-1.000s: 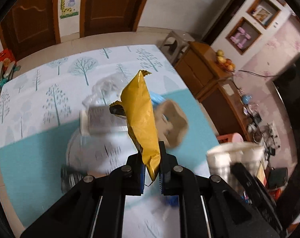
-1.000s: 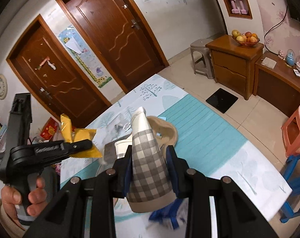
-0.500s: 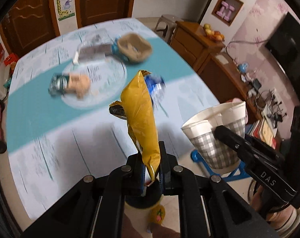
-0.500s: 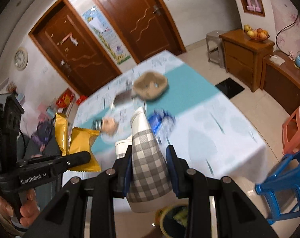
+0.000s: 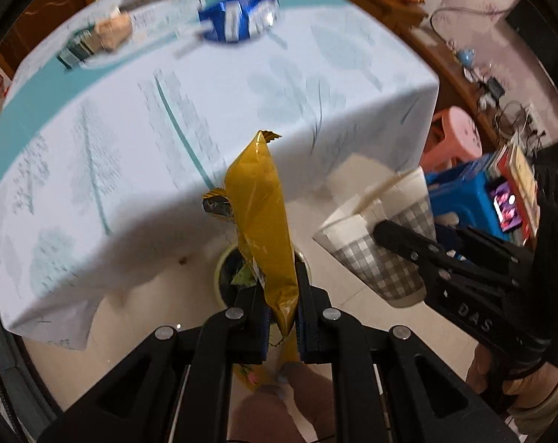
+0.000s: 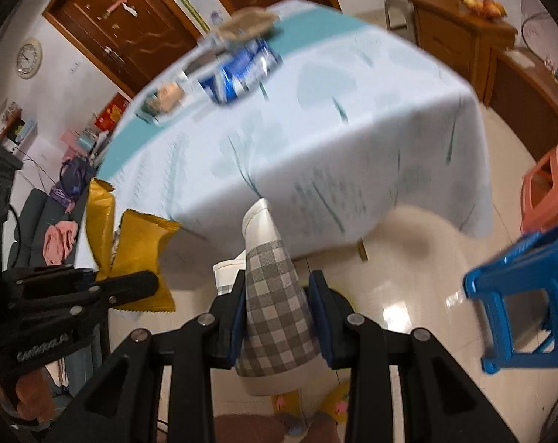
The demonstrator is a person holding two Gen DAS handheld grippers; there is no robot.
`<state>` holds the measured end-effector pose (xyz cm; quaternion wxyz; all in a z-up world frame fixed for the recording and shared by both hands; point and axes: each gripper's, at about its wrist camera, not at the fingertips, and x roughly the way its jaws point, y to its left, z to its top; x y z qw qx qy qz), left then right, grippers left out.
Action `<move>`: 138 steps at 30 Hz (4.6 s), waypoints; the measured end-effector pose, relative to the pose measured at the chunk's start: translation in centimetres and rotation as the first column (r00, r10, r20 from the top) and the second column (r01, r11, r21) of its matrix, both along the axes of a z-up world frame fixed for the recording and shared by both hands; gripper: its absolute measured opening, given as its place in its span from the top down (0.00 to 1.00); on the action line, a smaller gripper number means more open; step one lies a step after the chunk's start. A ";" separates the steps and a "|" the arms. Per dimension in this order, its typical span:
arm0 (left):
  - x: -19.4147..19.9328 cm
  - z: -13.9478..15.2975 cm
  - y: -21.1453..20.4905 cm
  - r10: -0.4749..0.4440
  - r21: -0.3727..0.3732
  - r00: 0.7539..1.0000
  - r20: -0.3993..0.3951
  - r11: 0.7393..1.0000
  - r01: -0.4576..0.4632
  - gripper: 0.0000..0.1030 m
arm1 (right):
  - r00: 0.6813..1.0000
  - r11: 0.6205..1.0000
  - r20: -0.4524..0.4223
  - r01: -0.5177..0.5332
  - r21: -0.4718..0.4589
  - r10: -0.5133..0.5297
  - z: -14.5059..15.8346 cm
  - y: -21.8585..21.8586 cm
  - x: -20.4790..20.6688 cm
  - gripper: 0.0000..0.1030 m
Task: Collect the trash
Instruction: 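Carry the yellow wrapper and checkered cup with both grippers over the bin, then open both grippers to drop the wrapper and cup into the bin, then move both tools back toward the table, then grasp the blue milk carton with the right gripper while the left grasps the brown drink carton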
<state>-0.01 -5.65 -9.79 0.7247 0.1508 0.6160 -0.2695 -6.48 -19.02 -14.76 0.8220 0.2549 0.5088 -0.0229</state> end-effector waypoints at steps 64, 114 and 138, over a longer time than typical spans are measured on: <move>-2.2 -1.8 7.2 0.074 -0.036 0.996 0.055 0.997 -0.072 0.01 | 0.981 0.990 -0.132 0.137 -0.023 -0.139 -5.8 3.6 -3.4 0.26; 27.7 12.0 4.8 -0.353 0.168 0.876 0.330 0.935 0.313 0.03 | 0.964 0.963 0.011 0.266 0.028 -0.267 9.5 -0.2 17.6 0.19; 35.3 2.2 -0.8 -0.758 0.325 0.627 0.179 0.647 0.690 0.03 | 0.846 0.889 -0.288 0.392 -0.236 -0.449 1.3 0.0 28.6 0.19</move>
